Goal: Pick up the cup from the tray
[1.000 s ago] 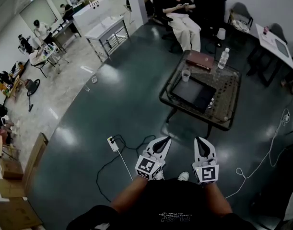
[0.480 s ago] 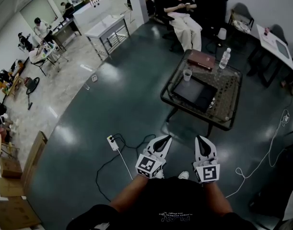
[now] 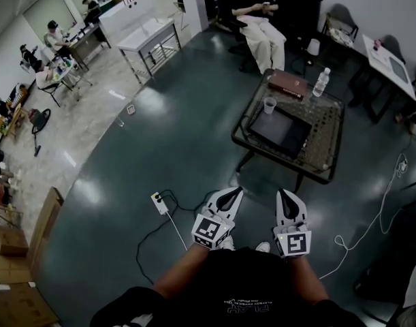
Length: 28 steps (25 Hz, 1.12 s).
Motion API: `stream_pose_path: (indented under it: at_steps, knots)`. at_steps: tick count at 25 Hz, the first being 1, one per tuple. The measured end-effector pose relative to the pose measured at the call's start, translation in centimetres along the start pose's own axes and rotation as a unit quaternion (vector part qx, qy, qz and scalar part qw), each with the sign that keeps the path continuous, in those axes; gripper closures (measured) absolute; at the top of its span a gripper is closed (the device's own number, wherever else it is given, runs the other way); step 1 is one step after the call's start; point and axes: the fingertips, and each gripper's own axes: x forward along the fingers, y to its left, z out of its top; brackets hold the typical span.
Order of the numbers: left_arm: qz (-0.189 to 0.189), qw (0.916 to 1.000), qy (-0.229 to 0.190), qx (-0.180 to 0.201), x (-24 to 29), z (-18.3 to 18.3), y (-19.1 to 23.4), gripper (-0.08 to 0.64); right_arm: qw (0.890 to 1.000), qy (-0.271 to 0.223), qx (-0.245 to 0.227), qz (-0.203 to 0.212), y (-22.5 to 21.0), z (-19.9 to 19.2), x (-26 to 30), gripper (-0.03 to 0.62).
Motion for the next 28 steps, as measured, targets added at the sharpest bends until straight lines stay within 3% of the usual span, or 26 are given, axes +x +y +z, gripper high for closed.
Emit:
stream_pose_path:
  at_steps: [9,28]
  knots:
    - [0.017,0.9997,-0.014,-0.009,-2.2,0.5,4.2,0.549,1.0,-0.004,-0.003,-0.019,2.3,0.9,1.6,0.584]
    - [-0.004,0.9999,-0.008,-0.008,0.3,0.5,3.2,0.549,1.0,-0.001,-0.003,-0.016,0.6,0.8,3.2,0.584]
